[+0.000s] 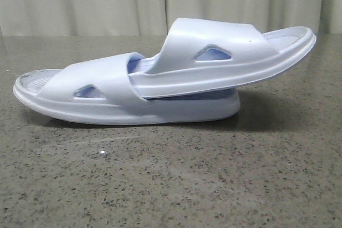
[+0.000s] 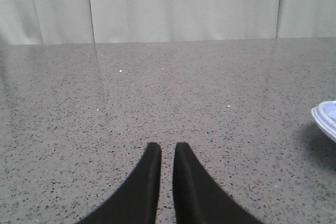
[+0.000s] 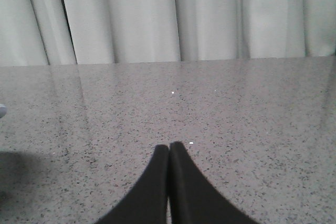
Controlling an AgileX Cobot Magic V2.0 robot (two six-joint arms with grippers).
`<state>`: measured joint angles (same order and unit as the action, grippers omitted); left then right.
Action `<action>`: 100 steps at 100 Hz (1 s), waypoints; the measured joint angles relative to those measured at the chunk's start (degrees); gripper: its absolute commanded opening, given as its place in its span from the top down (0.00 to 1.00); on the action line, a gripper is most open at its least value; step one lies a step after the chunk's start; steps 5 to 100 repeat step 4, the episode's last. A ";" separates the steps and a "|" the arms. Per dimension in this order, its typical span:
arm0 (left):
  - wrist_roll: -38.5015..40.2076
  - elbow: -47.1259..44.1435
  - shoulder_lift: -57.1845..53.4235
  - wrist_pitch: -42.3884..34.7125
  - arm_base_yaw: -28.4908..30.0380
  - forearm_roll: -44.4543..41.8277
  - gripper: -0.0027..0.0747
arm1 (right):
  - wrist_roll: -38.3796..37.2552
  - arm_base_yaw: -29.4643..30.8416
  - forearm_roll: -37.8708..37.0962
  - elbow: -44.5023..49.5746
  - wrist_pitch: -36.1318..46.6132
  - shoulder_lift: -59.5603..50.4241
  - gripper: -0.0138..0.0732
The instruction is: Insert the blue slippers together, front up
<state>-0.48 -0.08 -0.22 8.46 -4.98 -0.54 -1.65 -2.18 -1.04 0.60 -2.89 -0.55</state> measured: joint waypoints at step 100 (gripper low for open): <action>0.00 0.00 0.00 0.00 0.00 0.00 0.94 | 0.00 0.00 0.00 0.00 0.00 0.00 0.96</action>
